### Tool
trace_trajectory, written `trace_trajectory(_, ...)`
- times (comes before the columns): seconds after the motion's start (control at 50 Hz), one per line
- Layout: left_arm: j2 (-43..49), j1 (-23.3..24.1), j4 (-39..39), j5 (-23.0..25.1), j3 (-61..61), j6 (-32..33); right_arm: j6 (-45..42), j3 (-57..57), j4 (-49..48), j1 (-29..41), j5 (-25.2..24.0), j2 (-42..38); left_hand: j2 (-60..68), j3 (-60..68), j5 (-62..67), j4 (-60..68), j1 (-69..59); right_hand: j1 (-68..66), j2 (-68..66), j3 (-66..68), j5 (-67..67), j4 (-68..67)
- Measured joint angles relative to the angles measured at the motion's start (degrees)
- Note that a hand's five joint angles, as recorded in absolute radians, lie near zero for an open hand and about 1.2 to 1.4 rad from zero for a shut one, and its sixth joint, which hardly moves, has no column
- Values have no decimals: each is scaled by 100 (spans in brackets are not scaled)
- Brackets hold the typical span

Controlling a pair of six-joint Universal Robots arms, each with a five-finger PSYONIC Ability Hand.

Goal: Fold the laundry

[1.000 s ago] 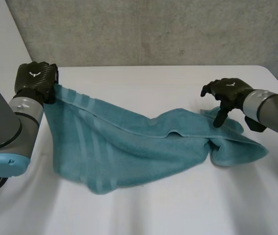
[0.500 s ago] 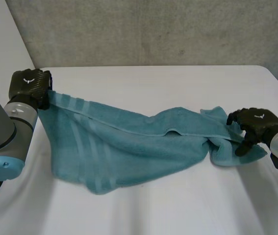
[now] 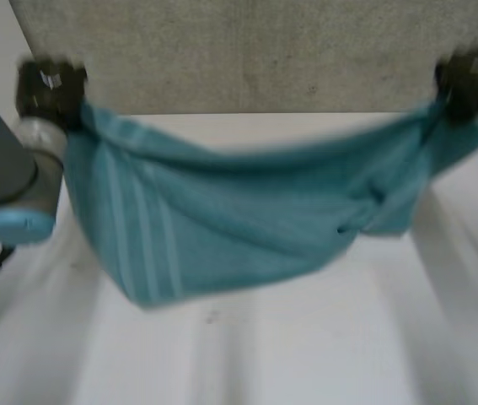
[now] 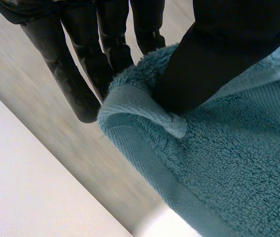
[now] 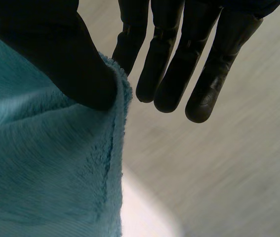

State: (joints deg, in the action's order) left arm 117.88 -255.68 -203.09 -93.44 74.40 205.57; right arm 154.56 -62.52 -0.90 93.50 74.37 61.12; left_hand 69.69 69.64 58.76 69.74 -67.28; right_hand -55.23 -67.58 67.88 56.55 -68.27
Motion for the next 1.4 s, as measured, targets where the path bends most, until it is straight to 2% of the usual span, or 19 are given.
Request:
trace_trajectory(0.02, 36, 4, -58, -4, -516, 186, -56, 754, -108, 82, 143, -35, 0, 0, 0, 0, 0, 0, 0, 0, -1, 0)
trace_trajectory(0.12, -102, 22, -495, -51, -1658, 414, -129, 2090, -838, 294, 491, -52, 0, 0, 0, 0, 0, 0, 0, 1, 22, 0)
trace_trajectory(0.24, -500, 60, -1020, -127, -2000, 368, -139, 2264, -1673, 380, 645, 78, 0, 0, 0, 0, 0, -33, 0, 1, 36, 1)
trace_trajectory(0.38, -930, 110, -1198, -178, -1127, 92, -122, 1017, -1964, 355, 456, 436, 1, 0, -1, 0, 0, -33, 0, 1, 60, 0)
trace_trajectory(0.52, -966, 64, -1137, -168, 338, -165, -148, -701, -1906, 331, -300, 596, 4, 0, 0, 0, 0, -60, 0, 3, 61, 0)
trace_trajectory(0.6, -685, 18, -1102, -135, 1169, -243, -217, -1737, -1868, 339, -828, 567, 4, 0, 0, 0, 0, -60, 0, 4, 61, -1)
trace_trajectory(0.7, -276, -46, -1023, -99, 1782, -252, -384, -2511, -1663, 341, -1102, 388, 5, 0, 0, 0, 0, -60, 0, 4, 61, -1)
trace_trajectory(0.88, -46, -249, -590, -22, 2243, -240, -294, -2827, -871, 150, -1111, 159, 5, 0, 0, 0, 0, 10, 102, -104, -34, 114)
trace_trajectory(0.9, -69, -274, -557, -13, 2256, -244, -222, -2827, -826, 117, -1106, 153, 5, 0, 0, 0, 0, 441, 745, -752, -586, 791)
trace_trajectory(0.92, -91, -294, -535, -7, 2264, -248, -140, -2826, -793, 85, -1102, 149, 5, 0, 0, 0, 0, 441, 745, -752, -586, 791)
trace_trajectory(0.96, -212, -380, -470, 14, 2289, -263, 266, -2821, -717, -42, -1087, 136, 5, 0, 0, 0, 0, 1863, 2560, -2570, -2326, 2564)
trace_trajectory(1.02, -345, -456, -435, 27, 2311, -276, 871, -2814, -687, -206, -1075, 128, 5, 0, 0, 0, 0, 2468, 3247, -3285, -3129, 3337)
trace_trajectory(1.18, -461, -536, -435, 22, 2327, -289, 1999, -2897, -703, -559, -1062, 109, 5, 0, 0, 0, 0, 2995, 3895, -3928, -3789, 3975)
trace_trajectory(1.4, -449, -538, -442, 19, 2332, -292, 2173, -3150, -716, -690, -1102, 63, 5, 0, 0, 0, 0, 3232, 4162, -4215, -4108, 4283)
